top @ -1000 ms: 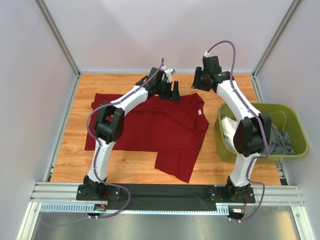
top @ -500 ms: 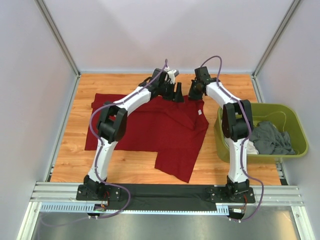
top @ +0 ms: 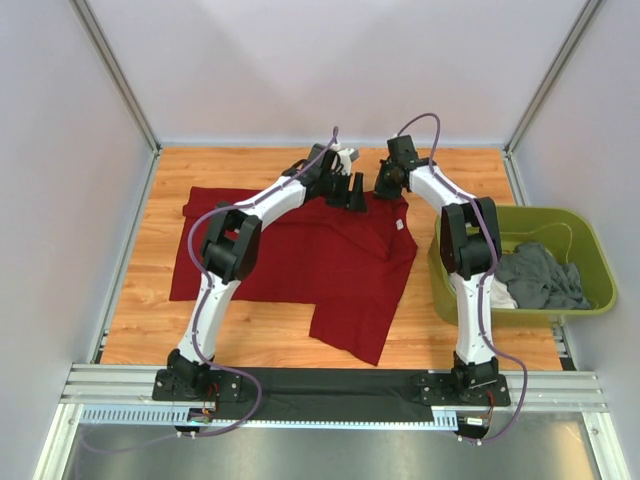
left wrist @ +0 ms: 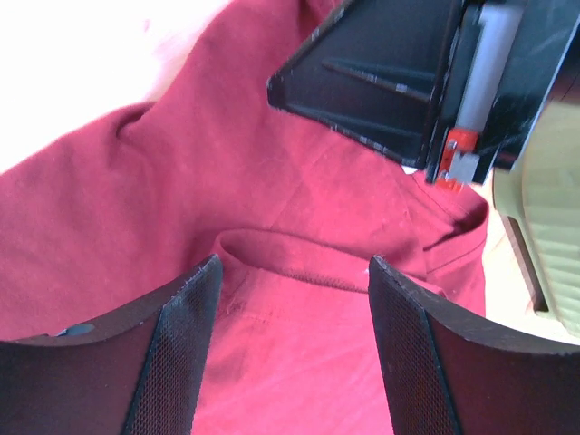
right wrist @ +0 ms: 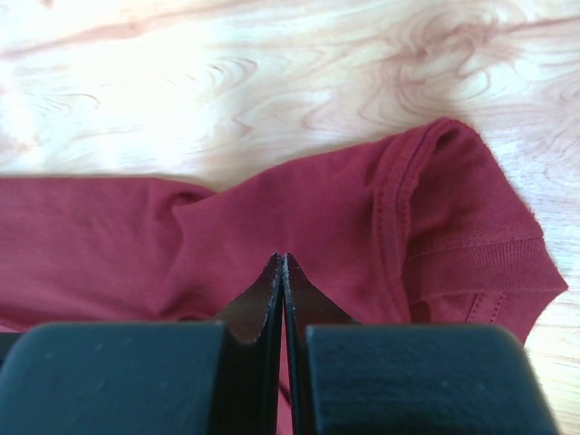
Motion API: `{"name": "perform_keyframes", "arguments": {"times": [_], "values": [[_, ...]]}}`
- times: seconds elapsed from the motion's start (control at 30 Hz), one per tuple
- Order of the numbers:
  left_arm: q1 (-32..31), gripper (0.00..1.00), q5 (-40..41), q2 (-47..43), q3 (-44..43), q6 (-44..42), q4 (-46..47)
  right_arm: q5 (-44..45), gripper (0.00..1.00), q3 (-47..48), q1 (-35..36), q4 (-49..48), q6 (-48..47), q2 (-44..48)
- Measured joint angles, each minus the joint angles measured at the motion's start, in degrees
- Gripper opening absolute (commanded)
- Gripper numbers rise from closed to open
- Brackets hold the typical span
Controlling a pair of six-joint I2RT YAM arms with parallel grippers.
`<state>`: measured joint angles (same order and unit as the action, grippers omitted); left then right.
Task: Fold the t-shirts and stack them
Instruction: Fold the tshirt
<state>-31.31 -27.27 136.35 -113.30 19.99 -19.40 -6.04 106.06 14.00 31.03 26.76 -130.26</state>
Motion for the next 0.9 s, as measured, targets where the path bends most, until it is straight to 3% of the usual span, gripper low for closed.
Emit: {"name": "perform_keyframes", "arguments": {"times": [0.47,0.77,0.9], "values": [[-0.3,0.68,2.9,1.2,-1.7,-1.4,-2.1,0.7,0.0,-0.8,-0.4,0.2,-1.2,-1.7],[-1.1,0.57,6.8,2.1,-3.2,-2.5,-3.4,0.9,0.0,-0.8,-0.7,0.4,-1.5,-2.0],[-2.0,0.47,8.3,2.5,-3.6,-3.2,-3.9,0.9,0.0,-0.8,-0.7,0.4,-1.6,-2.0]]}}
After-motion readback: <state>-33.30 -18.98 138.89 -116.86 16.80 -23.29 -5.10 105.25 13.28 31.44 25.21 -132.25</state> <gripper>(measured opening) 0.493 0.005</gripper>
